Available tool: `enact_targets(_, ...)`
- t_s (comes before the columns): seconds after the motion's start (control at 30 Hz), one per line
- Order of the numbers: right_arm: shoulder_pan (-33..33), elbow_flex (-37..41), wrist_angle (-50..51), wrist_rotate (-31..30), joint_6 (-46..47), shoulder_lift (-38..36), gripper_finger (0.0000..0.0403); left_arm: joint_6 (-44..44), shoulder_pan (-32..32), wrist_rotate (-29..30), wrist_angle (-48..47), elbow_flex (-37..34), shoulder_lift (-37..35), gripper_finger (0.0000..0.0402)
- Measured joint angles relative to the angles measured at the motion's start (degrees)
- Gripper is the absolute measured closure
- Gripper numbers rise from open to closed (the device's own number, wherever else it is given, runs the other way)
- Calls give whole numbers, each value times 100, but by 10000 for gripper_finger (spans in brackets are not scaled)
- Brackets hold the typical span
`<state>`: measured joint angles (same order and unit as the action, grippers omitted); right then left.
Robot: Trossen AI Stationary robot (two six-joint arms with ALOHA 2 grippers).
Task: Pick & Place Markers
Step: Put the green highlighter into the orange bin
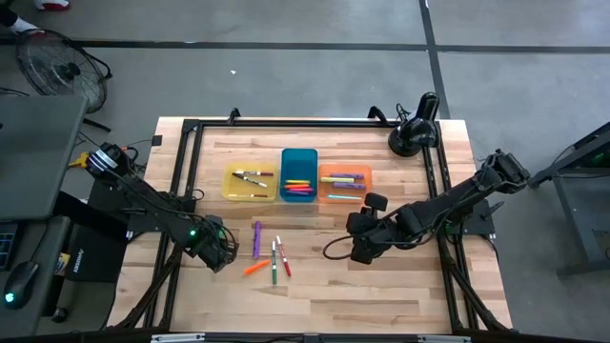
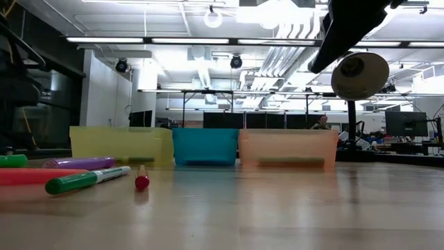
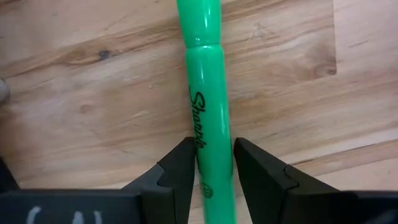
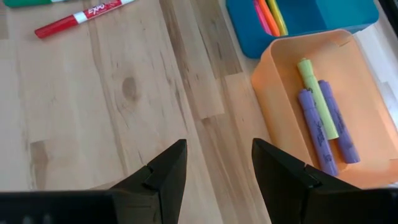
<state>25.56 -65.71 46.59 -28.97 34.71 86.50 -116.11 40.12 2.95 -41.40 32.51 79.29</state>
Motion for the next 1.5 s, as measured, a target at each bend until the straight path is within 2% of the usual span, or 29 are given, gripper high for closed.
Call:
enact_targets(0.13, 0, 0, -25, -44, -6, 2, 233, 79, -2, -117, 23, -11, -2, 290)
enact_targets(0.3, 0, 0, -39, -61, -12, 2, 233, 338, -4, -124, 54, -15, 0, 338)
enact_targets(0.53, 0, 0, -70, -113, -7, 2, 233, 880, -2, -115, 47, -17, 7, 340)
enact_targets(0.63, 0, 0, -151, -225, -8, 6, 233, 1214, 5, 70, 1, 56, 34, 340)
enact_targets(0.83, 0, 0, -336, -348, -136, 269, 233, 2171, 20, 776, -134, 431, 71, 341)
enact_targets(0.97, 11, 2, -732, -386, -246, 612, 233, 2826, -5, 1839, 5, 717, 61, 341)
enact_targets(1.17, 133, 7, -1936, -579, -870, 1015, 233, 4082, -2, 2899, 92, 1302, 57, 341)
enact_targets(1.37, 244, 7, -3364, -867, -1672, 1036, 233, 5931, 2, 3775, 685, 1841, 44, 341)
enact_targets(1.5, 284, 4, -4343, -921, -2282, 1063, 233, 7497, 0, 4029, 1708, 1941, 42, 341)
